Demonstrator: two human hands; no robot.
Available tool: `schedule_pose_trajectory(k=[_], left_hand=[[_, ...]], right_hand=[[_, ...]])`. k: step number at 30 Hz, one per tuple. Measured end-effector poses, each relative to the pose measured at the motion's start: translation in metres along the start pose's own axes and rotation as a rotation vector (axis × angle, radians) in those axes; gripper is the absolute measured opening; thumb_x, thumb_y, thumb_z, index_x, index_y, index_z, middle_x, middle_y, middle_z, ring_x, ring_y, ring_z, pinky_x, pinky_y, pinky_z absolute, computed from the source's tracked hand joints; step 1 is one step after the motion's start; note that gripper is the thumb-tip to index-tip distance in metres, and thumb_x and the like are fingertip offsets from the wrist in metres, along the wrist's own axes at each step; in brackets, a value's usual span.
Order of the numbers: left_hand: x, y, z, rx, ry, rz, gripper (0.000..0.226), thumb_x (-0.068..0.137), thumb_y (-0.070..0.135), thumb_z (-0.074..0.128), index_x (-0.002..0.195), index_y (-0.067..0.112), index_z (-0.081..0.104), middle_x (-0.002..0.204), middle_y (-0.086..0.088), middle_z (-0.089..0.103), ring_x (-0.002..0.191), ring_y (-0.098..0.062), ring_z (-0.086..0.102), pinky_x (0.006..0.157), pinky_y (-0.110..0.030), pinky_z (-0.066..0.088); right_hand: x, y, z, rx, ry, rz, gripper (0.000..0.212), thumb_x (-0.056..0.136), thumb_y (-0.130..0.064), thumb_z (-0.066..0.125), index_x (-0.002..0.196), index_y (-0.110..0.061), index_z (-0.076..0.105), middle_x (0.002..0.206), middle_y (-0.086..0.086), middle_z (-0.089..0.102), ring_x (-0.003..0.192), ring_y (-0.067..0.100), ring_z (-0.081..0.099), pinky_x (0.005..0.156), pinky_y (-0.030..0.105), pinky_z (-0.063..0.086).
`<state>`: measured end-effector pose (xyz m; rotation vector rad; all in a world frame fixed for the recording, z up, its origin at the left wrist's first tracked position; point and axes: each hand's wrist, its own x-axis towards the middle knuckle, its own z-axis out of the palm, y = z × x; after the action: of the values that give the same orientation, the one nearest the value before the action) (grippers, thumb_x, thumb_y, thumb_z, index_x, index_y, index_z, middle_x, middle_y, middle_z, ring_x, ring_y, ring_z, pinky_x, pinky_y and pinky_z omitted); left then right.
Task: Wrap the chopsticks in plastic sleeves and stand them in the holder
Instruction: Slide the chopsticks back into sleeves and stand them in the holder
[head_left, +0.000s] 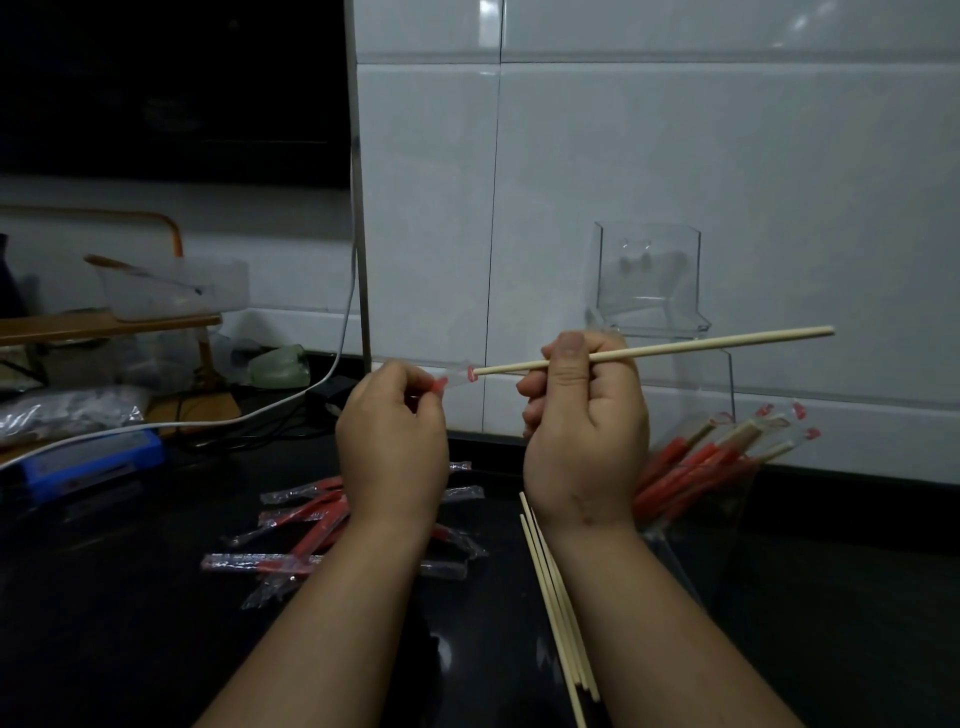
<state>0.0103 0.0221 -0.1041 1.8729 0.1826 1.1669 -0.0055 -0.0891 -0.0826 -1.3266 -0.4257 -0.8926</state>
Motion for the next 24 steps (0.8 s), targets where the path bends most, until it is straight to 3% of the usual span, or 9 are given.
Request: schedule_pose_trajectory(k=[4, 10, 16, 21, 24], left_hand=[[-0.0010, 0.0018, -0.0005, 0.018, -0.012, -0.002, 0.017, 0.093, 0.023, 0.068, 0.078, 0.028, 0.061, 0.080, 0.006, 0.061, 0.073, -0.005, 0.055, 0.056, -0.013, 0.034], [-0.0020, 0.0033, -0.0013, 0.024, -0.027, 0.026, 0.016, 0.092, 0.018, 0.068, 0.079, 0.025, 0.062, 0.081, 0.007, 0.060, 0.073, -0.003, 0.053, 0.057, -0.006, 0.036], [-0.0035, 0.0026, 0.0003, 0.058, -0.036, 0.186, 0.008, 0.087, 0.011, 0.071, 0.083, 0.016, 0.068, 0.079, 0.010, 0.056, 0.074, -0.009, 0.053, 0.063, -0.015, 0.037], [-0.0048, 0.0009, 0.0022, 0.077, -0.016, 0.340, 0.007, 0.084, 0.015, 0.077, 0.089, 0.018, 0.073, 0.080, 0.014, 0.059, 0.069, -0.009, 0.056, 0.063, -0.025, 0.043], [-0.0040, -0.0025, 0.0024, 0.104, -0.006, 0.356, 0.008, 0.084, 0.018, 0.077, 0.092, 0.019, 0.075, 0.083, 0.008, 0.068, 0.070, -0.011, 0.059, 0.063, -0.025, 0.044]], right_hand=[[0.0006, 0.0023, 0.0008, -0.029, 0.002, -0.003, 0.021, 0.091, -0.055, 0.042, 0.081, -0.040, 0.054, 0.066, -0.005, 0.062, 0.057, 0.012, 0.054, 0.054, 0.037, 0.045], [-0.0002, 0.0014, 0.0011, -0.050, -0.013, 0.020, 0.020, 0.093, -0.051, 0.045, 0.081, -0.037, 0.054, 0.065, -0.002, 0.060, 0.053, 0.010, 0.050, 0.051, 0.039, 0.045], [-0.0005, -0.0018, -0.0010, -0.122, -0.059, 0.016, 0.025, 0.098, -0.026, 0.058, 0.073, -0.030, 0.056, 0.072, 0.003, 0.062, 0.061, 0.019, 0.056, 0.057, 0.040, 0.049], [0.0023, 0.0014, -0.0010, -0.150, -0.061, 0.043, 0.022, 0.096, -0.025, 0.061, 0.074, -0.030, 0.059, 0.073, -0.001, 0.063, 0.064, 0.013, 0.059, 0.061, 0.040, 0.053], [0.0031, -0.0010, -0.0013, -0.123, -0.055, 0.035, 0.018, 0.097, -0.030, 0.059, 0.079, -0.030, 0.058, 0.067, -0.001, 0.061, 0.060, 0.008, 0.056, 0.058, 0.027, 0.049]])
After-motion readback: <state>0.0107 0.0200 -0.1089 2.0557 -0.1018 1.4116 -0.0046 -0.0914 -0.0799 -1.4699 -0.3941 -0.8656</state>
